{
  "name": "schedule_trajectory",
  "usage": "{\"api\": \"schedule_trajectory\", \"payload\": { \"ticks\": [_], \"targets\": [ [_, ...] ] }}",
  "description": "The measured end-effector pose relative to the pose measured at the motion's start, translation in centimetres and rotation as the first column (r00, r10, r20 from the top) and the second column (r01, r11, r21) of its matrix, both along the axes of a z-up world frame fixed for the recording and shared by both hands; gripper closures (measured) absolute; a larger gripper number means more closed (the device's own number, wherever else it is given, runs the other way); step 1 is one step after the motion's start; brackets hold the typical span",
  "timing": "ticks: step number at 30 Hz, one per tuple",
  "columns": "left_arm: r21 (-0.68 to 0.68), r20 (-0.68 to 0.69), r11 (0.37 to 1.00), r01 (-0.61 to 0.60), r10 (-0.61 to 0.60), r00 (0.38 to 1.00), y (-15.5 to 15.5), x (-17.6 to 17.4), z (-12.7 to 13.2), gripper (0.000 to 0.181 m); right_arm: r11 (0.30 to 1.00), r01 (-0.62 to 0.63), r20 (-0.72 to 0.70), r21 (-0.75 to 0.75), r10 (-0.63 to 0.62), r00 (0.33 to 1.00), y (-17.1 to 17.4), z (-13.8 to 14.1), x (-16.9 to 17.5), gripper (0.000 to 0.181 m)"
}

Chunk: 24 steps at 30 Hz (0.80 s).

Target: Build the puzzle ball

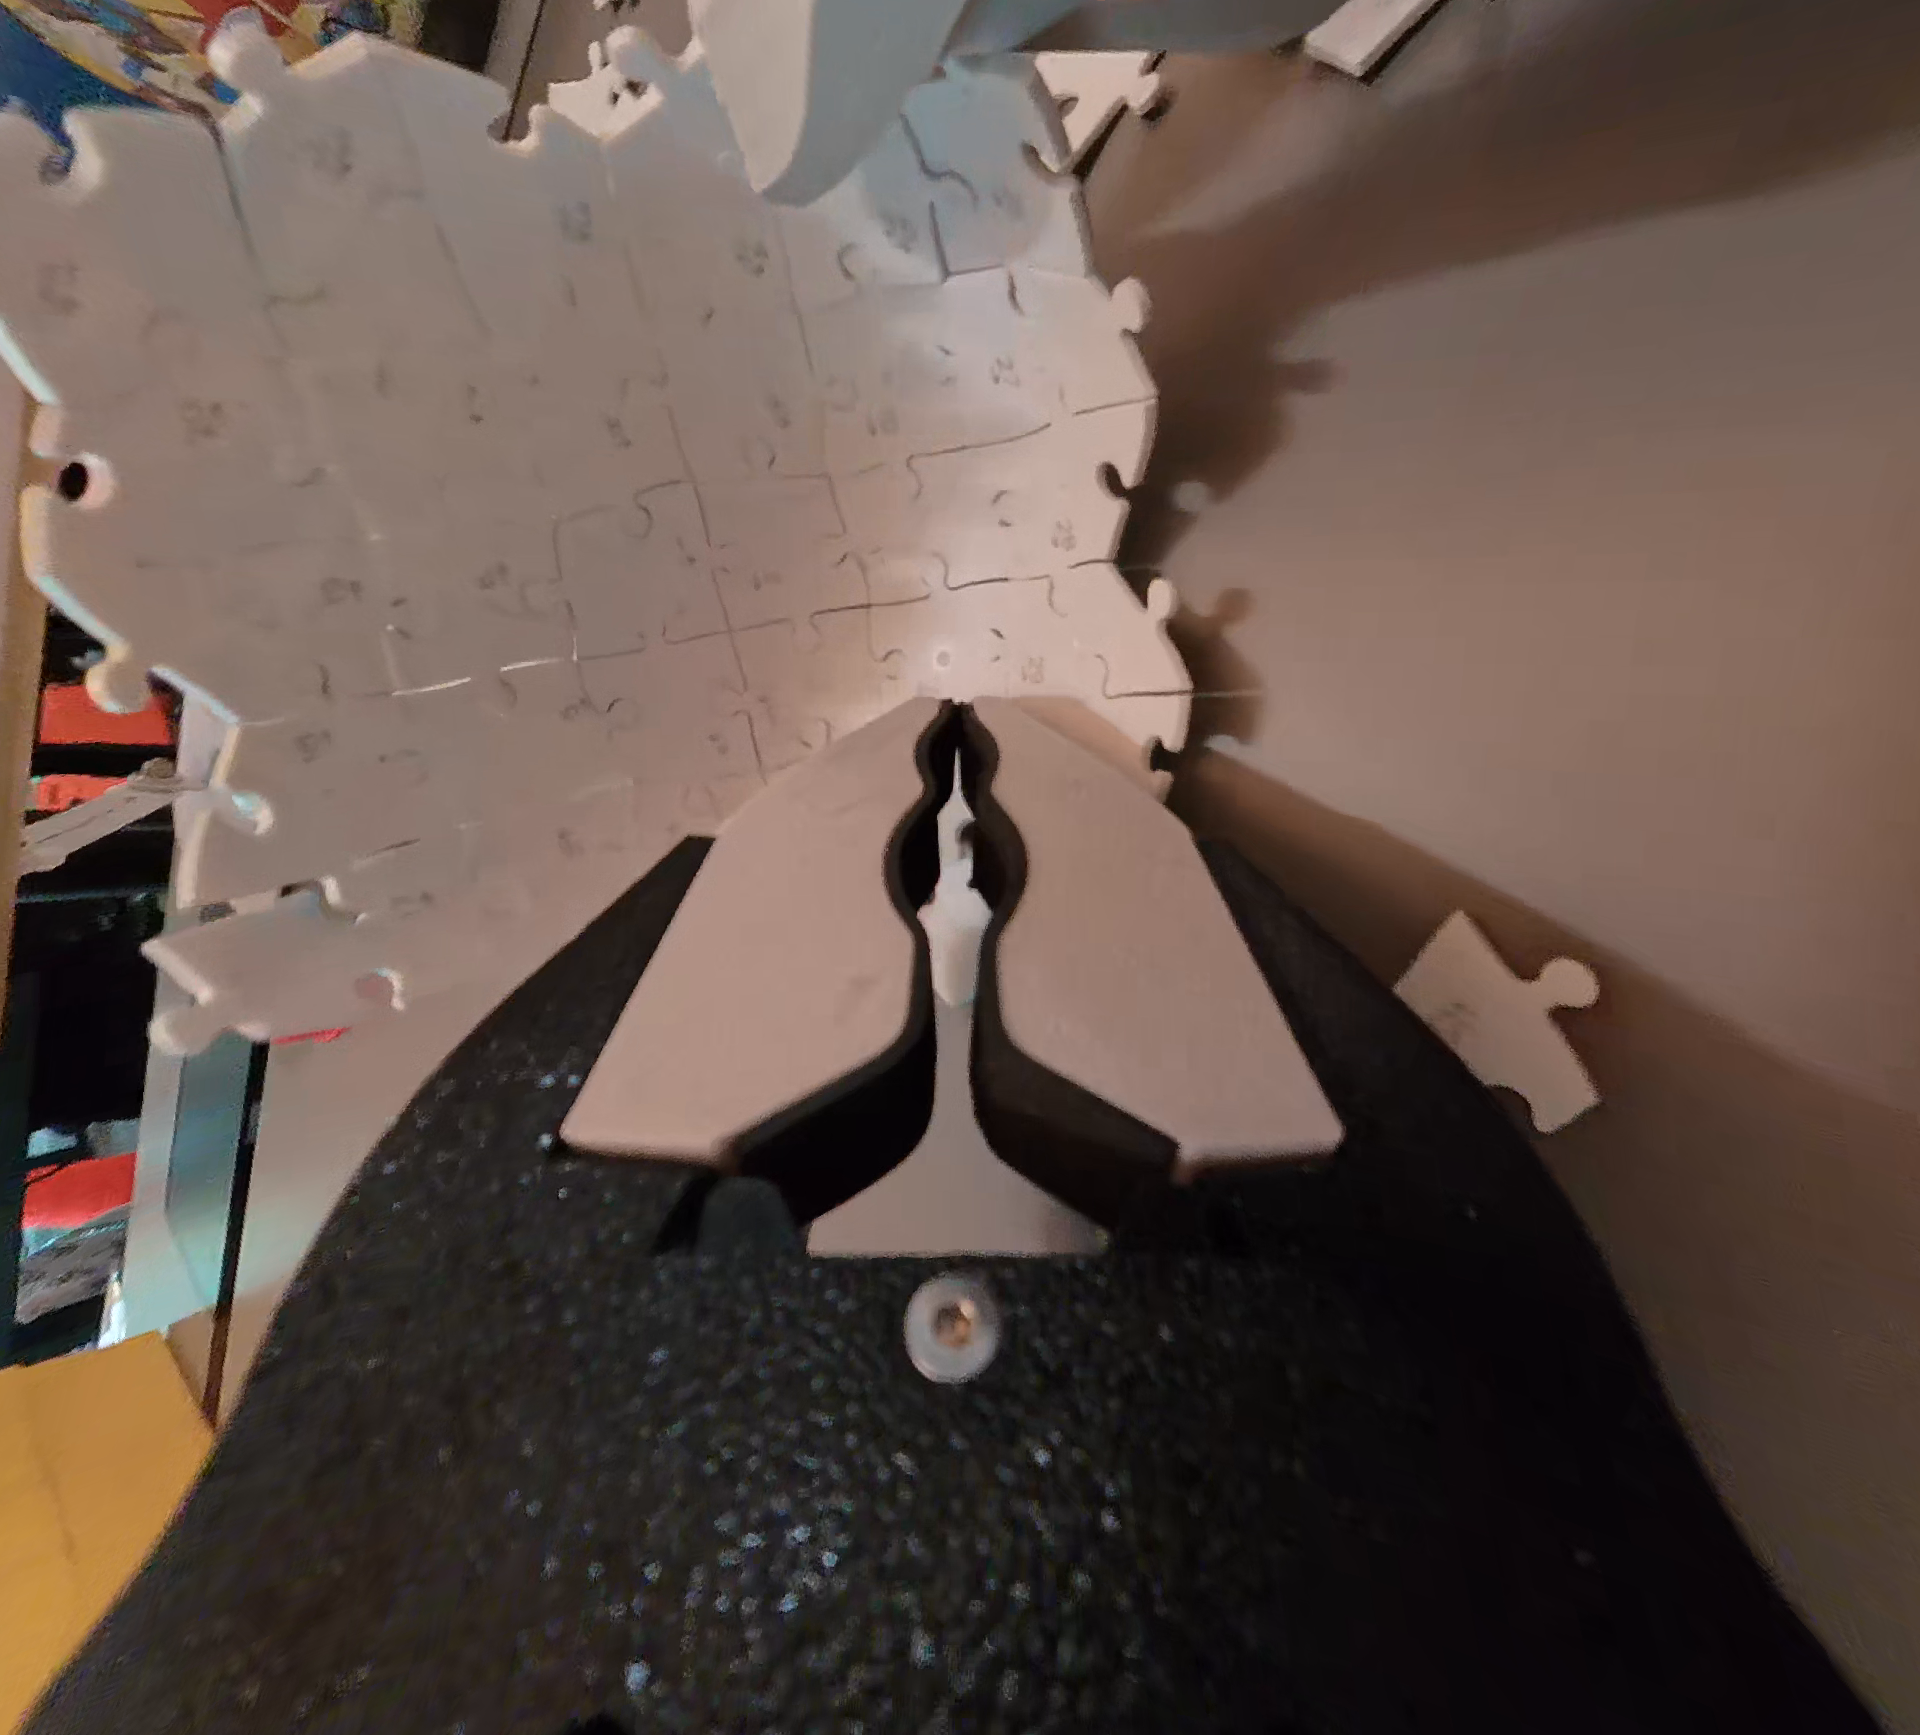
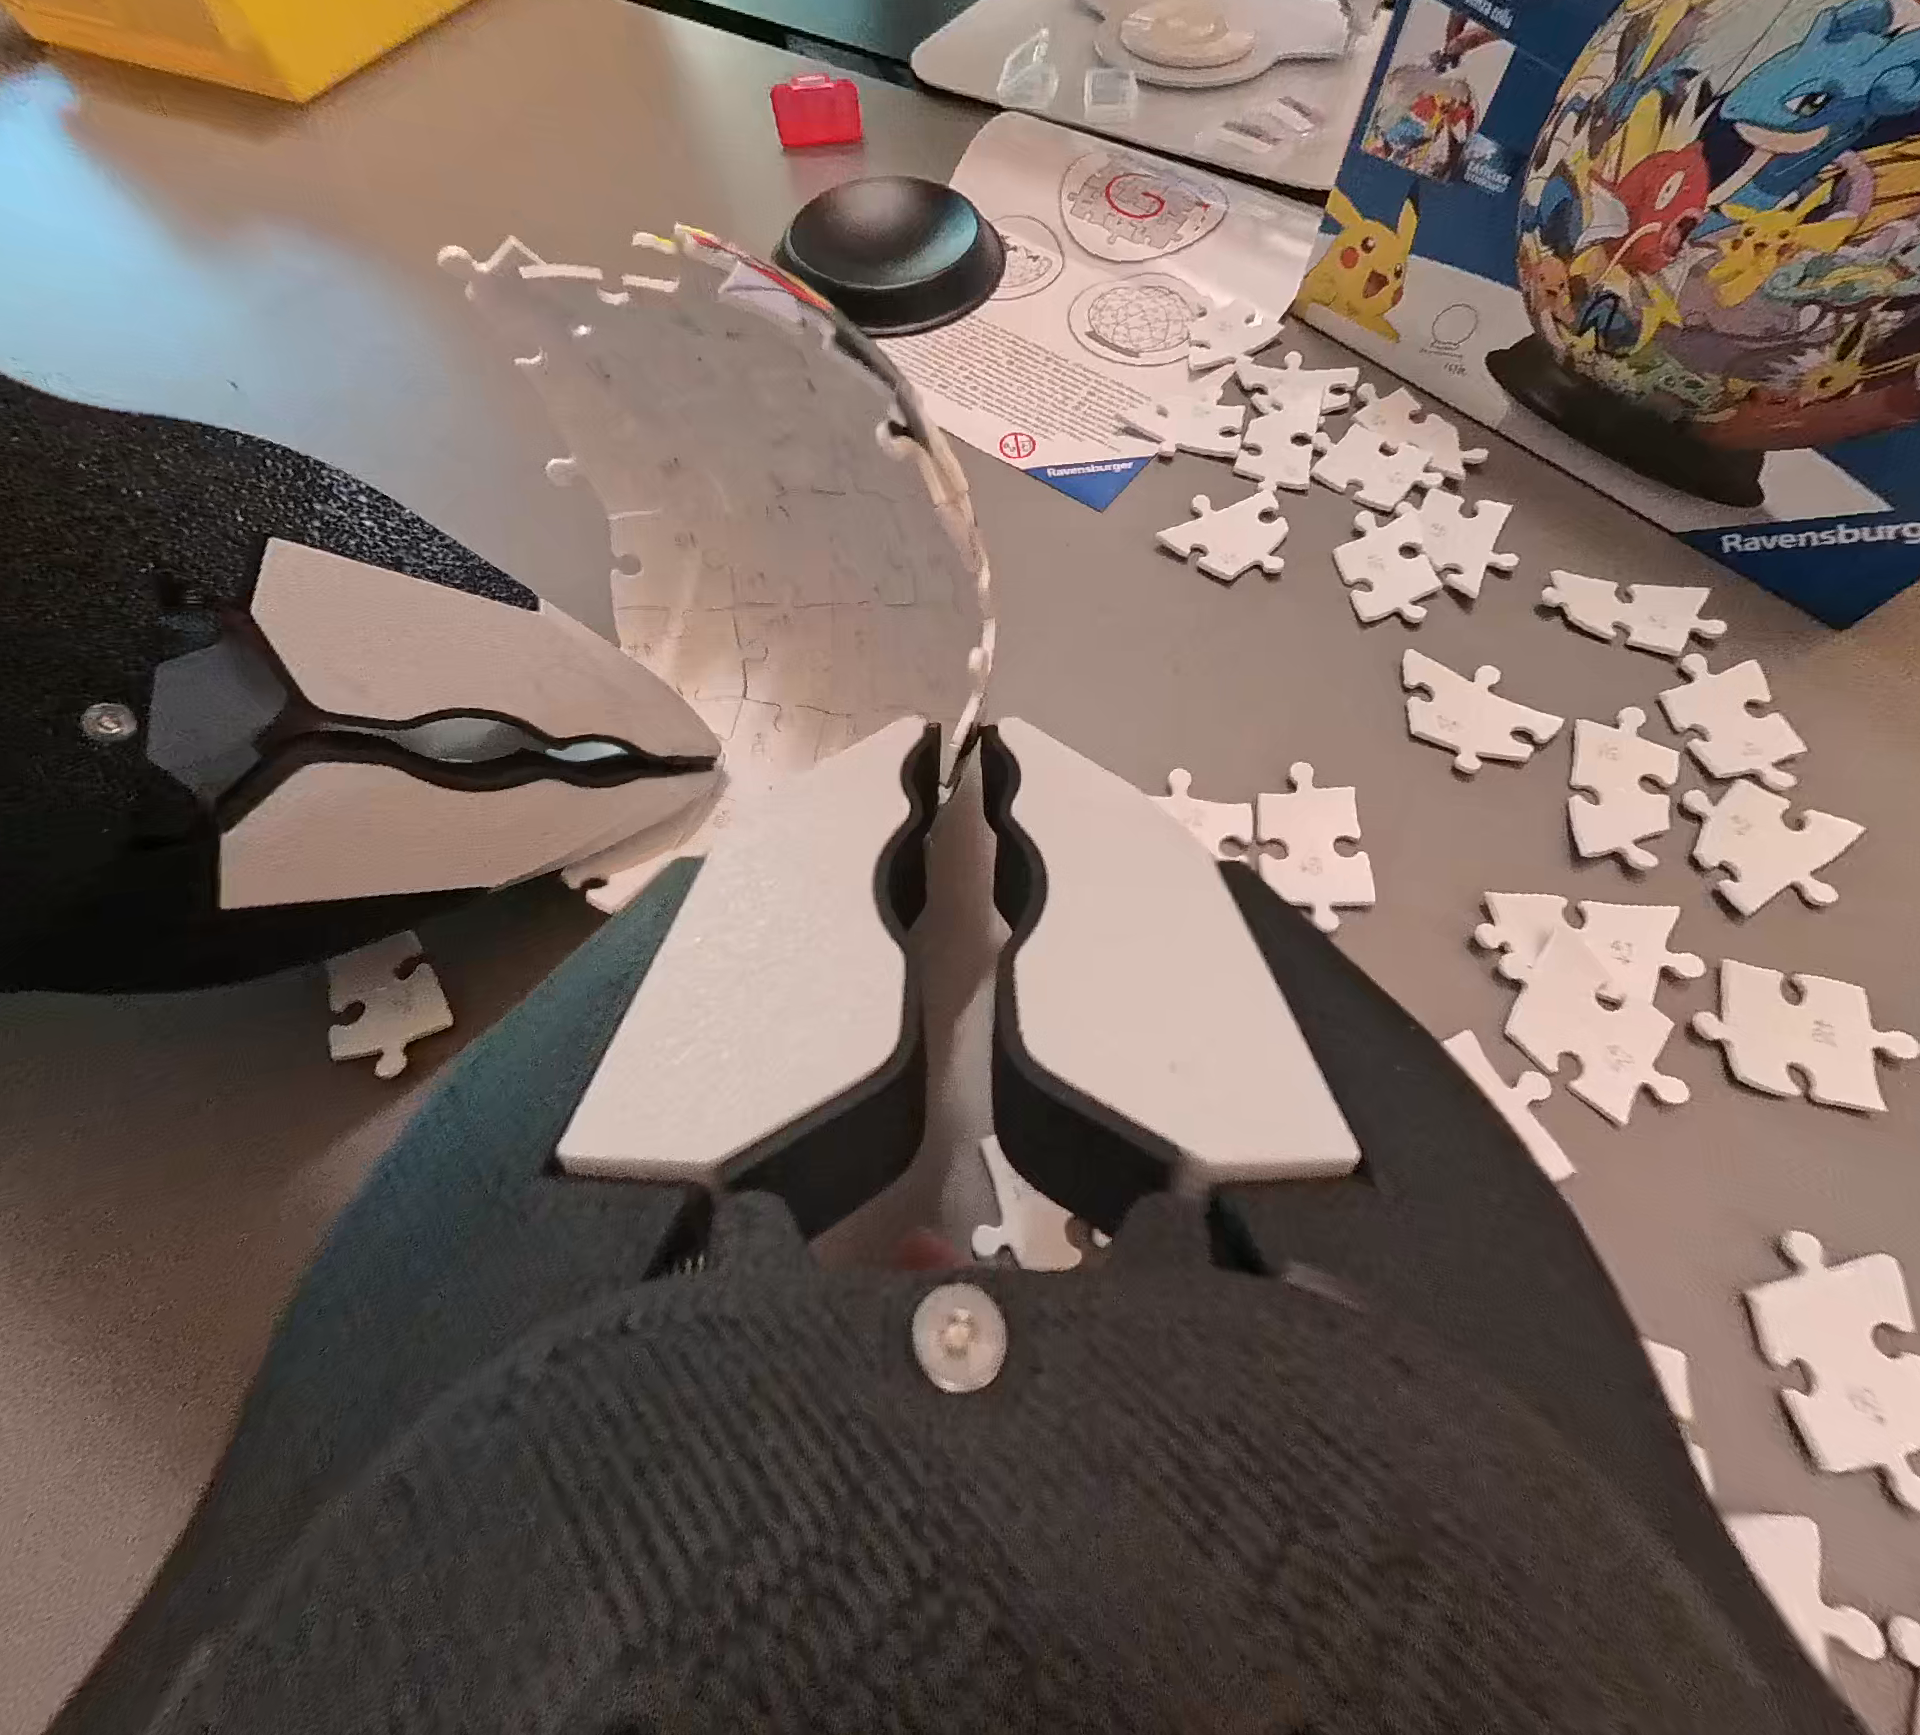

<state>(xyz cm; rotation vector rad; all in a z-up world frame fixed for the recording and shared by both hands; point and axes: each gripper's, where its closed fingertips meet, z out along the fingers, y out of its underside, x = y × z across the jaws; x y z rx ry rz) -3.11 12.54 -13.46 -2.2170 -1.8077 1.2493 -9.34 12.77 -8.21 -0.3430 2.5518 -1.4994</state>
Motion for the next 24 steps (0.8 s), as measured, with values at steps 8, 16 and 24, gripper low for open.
{"api": "schedule_trajectory", "payload": {
  "ticks": [8,16,24],
  "targets": [
    [-0.018,-0.019,0.998,-0.066,0.065,0.998,-0.7,0.3,0.1,0.179,0.999,0.025,-0.199,-0.048,-0.034,0.979,-0.1,0.1,-0.3,0.175],
    [0.124,-0.165,0.986,-0.113,0.132,0.977,-0.2,0.7,1.5,0.170,0.979,0.063,-0.362,-0.196,-0.132,0.923,0.4,0.8,-0.6,0.176],
    [0.342,-0.156,0.887,-0.311,0.380,0.912,-0.4,7.3,2.0,0.149,0.944,0.076,-0.388,-0.321,-0.204,0.899,0.9,1.1,-0.8,0.176]
  ]
}}
